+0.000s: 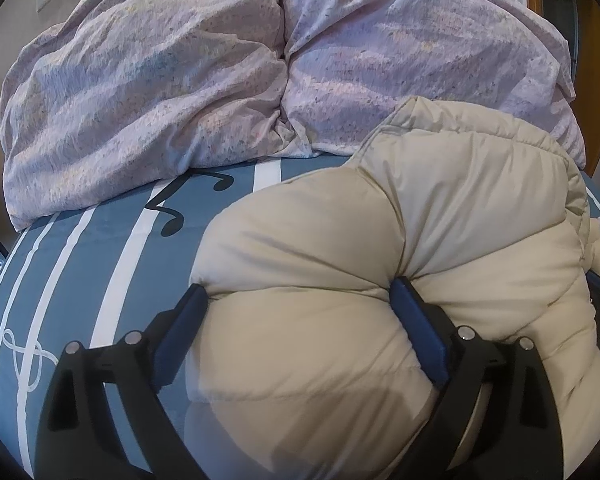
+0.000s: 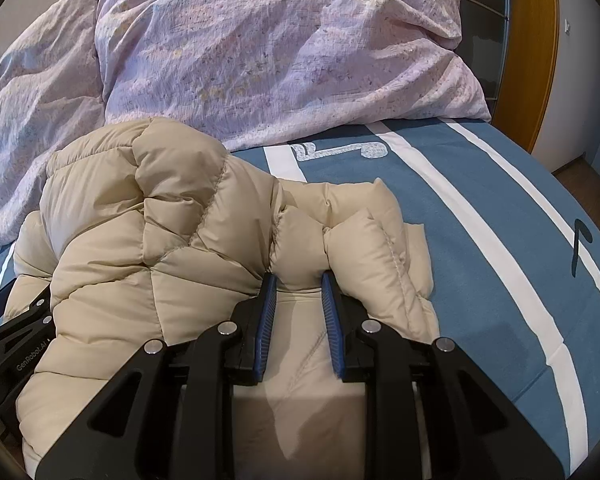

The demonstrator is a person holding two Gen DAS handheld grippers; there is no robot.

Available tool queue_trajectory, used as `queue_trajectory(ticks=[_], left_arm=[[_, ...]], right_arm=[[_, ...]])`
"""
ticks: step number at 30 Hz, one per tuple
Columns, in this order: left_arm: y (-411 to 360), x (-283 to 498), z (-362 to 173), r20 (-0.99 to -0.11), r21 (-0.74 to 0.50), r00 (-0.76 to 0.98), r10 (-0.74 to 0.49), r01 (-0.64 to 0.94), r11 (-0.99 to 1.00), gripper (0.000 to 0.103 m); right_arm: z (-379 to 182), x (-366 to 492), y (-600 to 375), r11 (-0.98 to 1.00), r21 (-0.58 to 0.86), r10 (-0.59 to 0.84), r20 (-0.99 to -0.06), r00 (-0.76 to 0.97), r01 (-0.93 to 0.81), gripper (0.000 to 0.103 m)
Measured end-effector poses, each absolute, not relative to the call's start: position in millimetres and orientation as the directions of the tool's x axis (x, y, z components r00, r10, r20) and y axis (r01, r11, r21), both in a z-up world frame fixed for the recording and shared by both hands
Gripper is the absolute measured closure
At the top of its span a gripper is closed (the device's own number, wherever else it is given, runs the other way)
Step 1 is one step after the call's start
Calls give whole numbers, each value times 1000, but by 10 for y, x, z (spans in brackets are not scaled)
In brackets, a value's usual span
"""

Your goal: Fold large clothes

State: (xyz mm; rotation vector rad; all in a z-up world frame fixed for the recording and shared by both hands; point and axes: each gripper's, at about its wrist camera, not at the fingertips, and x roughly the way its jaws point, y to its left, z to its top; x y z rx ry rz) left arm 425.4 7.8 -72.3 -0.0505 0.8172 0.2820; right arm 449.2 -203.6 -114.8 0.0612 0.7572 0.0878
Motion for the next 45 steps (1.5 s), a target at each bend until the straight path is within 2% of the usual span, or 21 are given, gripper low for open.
queue_trajectory(ticks=[21, 28, 30, 31, 32, 34, 40, 45], left_arm=[[109, 4269, -724, -729, 43, 650, 215, -270, 962, 9], [116, 4141, -591, -735, 7, 652, 186, -266, 964, 8], [176, 4038, -459, -742, -63, 659, 121, -248, 967, 9], [224, 3982, -385, -741, -105, 666, 86, -241, 965, 9], [286, 3906, -352, -738, -136, 672, 60, -236, 962, 9], [421, 3763, -312, -738, -202, 675, 2, -224, 953, 8], [725, 3568, -479, -765, -368, 625, -156, -225, 902, 8], [714, 3580, -590, -763, -439, 602, -235, -215, 872, 8]], right_arm=[[-1133, 4488, -2037, 996, 77, 89, -683, 725, -50, 78], [-1093, 4452, -2141, 985, 149, 162, -687, 708, -81, 77], [-992, 4386, -2234, 976, 191, 212, -684, 698, -109, 70], [-911, 4307, -2321, 966, 229, 248, -671, 699, -123, 57], [-836, 4233, -2407, 957, 259, 272, -655, 706, -128, 34], [-722, 4108, -2566, 947, 296, 294, -632, 717, -128, 4], [-884, 4175, -2805, 887, 445, 428, -699, 573, -121, 3], [-1122, 4289, -2804, 837, 539, 512, -712, 480, -93, 3]])
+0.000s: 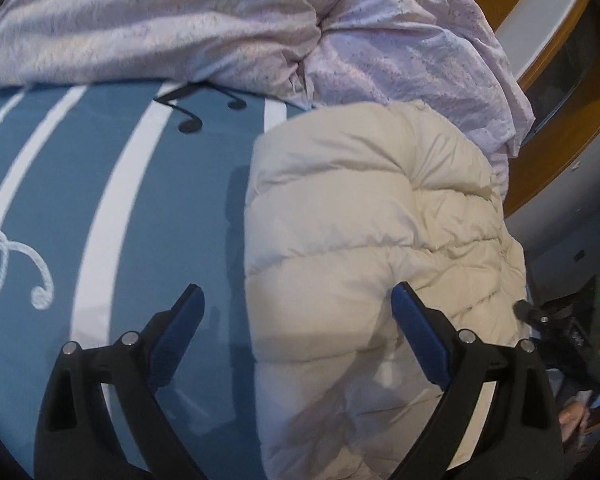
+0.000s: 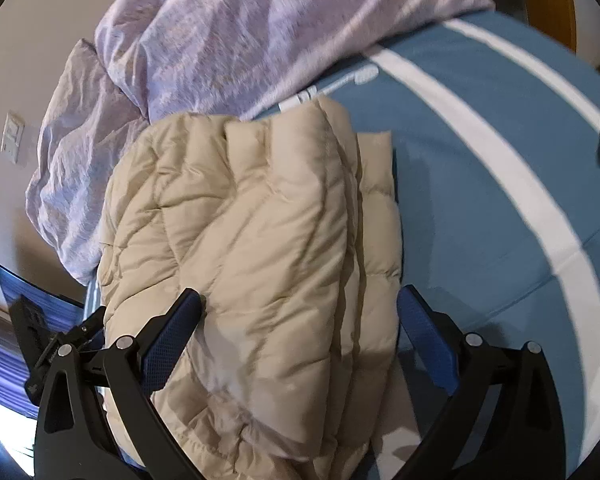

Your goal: Fold large clothes

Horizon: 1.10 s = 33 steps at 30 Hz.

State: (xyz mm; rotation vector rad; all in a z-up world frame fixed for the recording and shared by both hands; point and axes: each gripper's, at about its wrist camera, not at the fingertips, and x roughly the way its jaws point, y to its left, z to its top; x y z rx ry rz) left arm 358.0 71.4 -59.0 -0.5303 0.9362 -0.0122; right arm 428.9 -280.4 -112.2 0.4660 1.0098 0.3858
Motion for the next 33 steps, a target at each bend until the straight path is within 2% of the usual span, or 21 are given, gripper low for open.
queue_trajectory(ticks=[6, 16, 22, 25, 29, 33], left_arm=[[700, 3659, -719, -747, -508, 588, -309, -206, 836, 7], [660, 3777, -852, -715, -573, 588, -379, -182, 799, 6], [562, 3818, -828, -712, -564, 591, -380, -157, 811, 8], [487, 3815, -772, -717, -526, 602, -351, -137, 839, 14], [475, 3799, -733, -711, -519, 613, -345, -126, 845, 25], [480, 3745, -688, -694, -518, 634, -342, -108, 849, 43]], right_arm=[[-1264, 4317, -2868, 796, 601, 559, -688, 463, -69, 1], [-1312, 4334, -2856, 730, 669, 645, -610, 460, -137, 1], [-1371, 4337, -2868, 684, 713, 694, -568, 443, -157, 16], [-1387, 4346, -2834, 674, 720, 705, -559, 435, -166, 25], [-1418, 4349, -2822, 645, 747, 727, -535, 431, -161, 39], [-1401, 4321, -2806, 634, 752, 735, -515, 441, -179, 52]])
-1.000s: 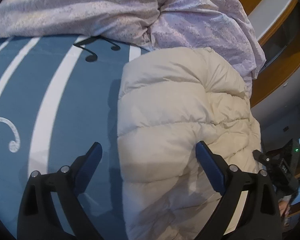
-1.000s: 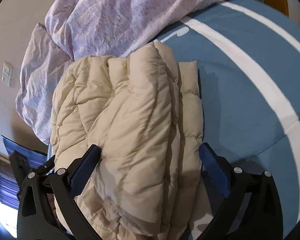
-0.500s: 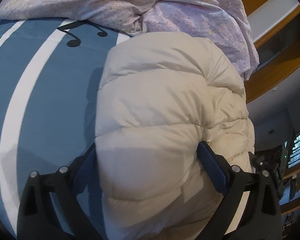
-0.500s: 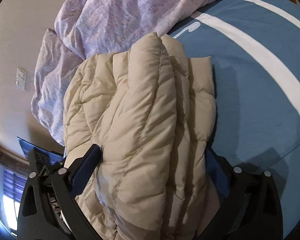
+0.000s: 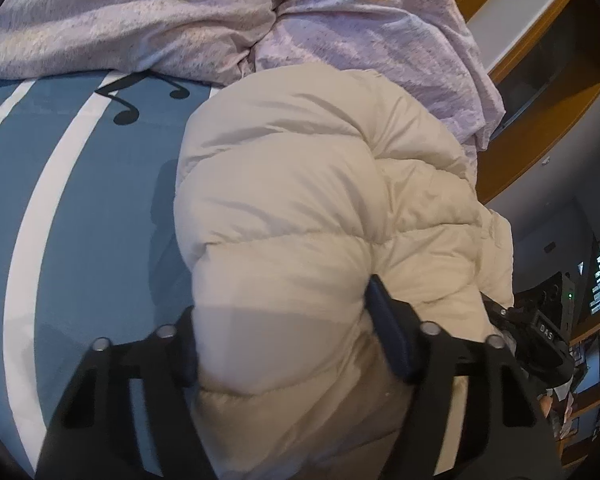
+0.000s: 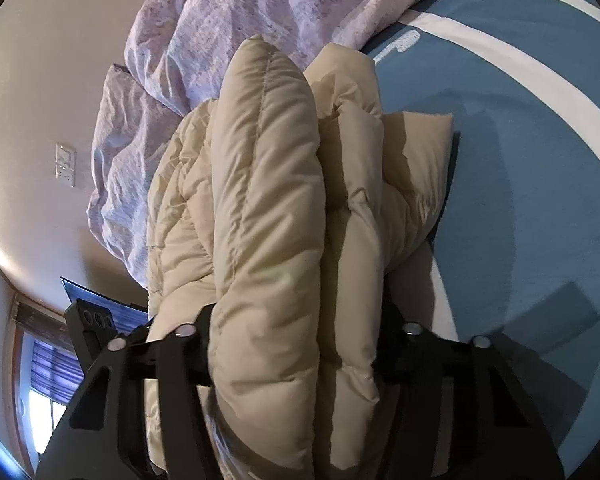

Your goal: Fold large clothes

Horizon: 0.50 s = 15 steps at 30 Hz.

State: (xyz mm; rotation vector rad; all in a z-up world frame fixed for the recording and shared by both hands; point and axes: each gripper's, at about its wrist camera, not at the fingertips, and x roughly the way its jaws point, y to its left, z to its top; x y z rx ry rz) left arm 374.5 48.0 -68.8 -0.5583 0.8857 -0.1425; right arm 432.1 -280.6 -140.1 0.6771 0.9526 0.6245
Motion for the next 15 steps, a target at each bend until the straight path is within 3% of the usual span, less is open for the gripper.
queue_trajectory(ticks=[5, 15], left_arm=[[560, 3655, -582, -669, -524, 664, -335, -102, 845, 61], [1201, 3271, -281, -610, -508, 760, -224, -158, 847, 66]], right_arm=[[-1233, 4310, -2657, 642, 735, 731, -501, 463, -218, 70], [-822, 4454, -1864, 584, 717, 803, -440, 402, -380, 78]])
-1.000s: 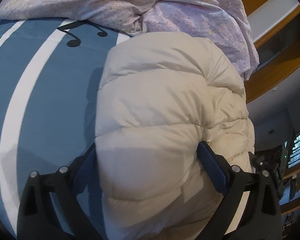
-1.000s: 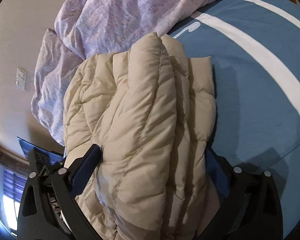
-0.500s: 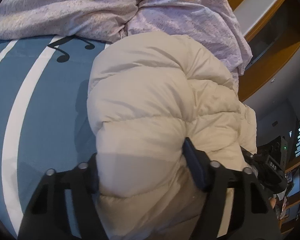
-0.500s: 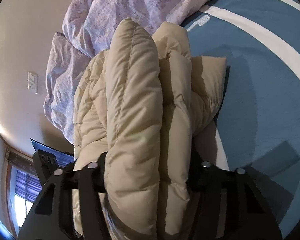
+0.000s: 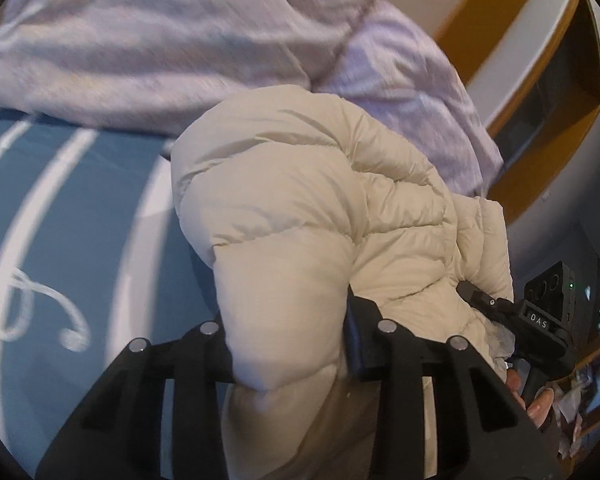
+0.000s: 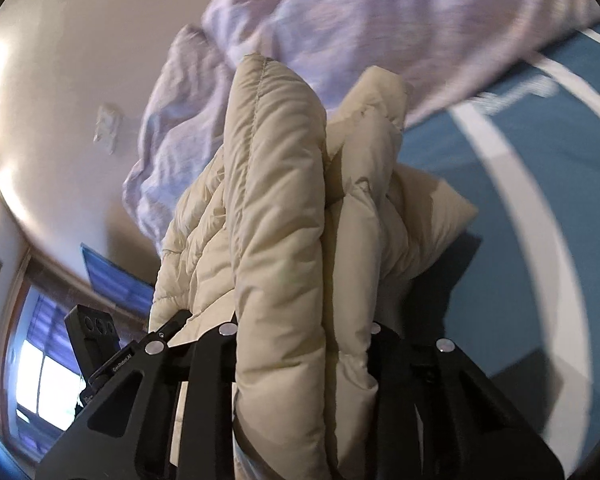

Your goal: Fold large clothes

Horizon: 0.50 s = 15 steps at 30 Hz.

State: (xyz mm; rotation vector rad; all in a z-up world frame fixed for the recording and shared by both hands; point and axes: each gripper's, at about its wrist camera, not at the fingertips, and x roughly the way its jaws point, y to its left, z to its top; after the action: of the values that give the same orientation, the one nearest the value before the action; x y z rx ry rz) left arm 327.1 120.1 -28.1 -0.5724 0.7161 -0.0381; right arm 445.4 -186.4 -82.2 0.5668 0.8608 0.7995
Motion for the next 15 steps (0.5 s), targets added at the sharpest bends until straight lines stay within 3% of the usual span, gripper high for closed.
queue_trajectory(ticks=[7, 12, 15], left_arm=[[1797, 3074, -217, -590, -508, 796, -137, -233, 829, 66], [1967, 3162, -430, -636, -478, 765, -103, -286, 830, 61], [1986, 3218, -591, -667, -450, 741, -79, -316, 835, 51]], right_arm=[[-612, 4529, -1164, 566, 650, 825, -439, 356, -507, 78], [-783, 4605, -901, 652, 564, 756, -537, 375, -506, 78], [-1010, 4635, -883, 710, 545, 702, -602, 381, -446, 63]])
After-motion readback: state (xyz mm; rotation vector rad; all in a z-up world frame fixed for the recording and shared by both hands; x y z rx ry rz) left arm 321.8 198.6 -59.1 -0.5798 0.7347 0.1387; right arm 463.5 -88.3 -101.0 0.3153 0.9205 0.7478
